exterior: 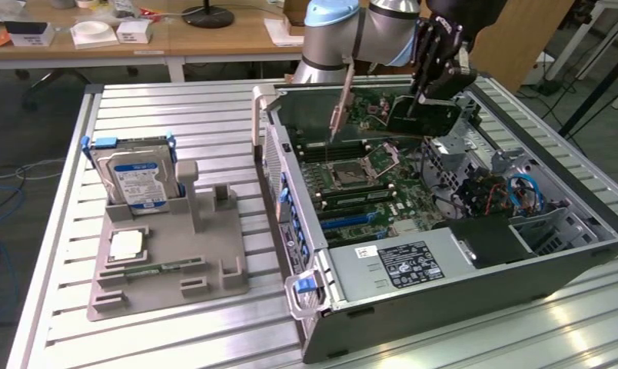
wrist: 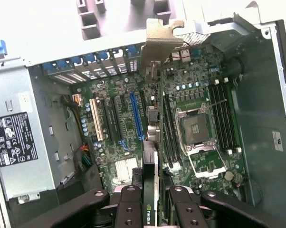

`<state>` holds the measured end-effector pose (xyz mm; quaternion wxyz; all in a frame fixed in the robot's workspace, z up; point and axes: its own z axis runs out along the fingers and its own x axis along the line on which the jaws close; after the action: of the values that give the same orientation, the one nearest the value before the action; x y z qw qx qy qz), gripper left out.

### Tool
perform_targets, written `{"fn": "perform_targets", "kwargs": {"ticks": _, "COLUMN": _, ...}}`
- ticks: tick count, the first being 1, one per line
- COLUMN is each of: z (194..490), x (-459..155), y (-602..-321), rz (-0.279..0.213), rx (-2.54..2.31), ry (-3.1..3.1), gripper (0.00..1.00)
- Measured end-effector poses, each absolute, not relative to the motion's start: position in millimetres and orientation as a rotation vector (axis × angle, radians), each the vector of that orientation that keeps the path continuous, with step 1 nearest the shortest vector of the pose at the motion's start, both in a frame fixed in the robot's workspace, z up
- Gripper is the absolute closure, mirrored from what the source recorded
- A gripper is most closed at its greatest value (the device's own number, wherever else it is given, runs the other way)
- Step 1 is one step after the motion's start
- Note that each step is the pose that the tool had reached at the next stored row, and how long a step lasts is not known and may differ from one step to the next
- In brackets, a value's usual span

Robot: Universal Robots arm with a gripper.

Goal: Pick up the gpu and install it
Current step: 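Insert the gpu into the slot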

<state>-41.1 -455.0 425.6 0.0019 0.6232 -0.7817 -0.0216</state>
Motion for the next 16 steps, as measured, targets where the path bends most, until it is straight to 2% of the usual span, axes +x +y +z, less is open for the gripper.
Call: {"fn": "perform_targets", "kwargs": {"ticks": 16, "z": 425.6, "x": -41.1, "y": -455.0, "rz": -0.067, "rx": 2.133, "ry": -2.296, "gripper": 0.74}}
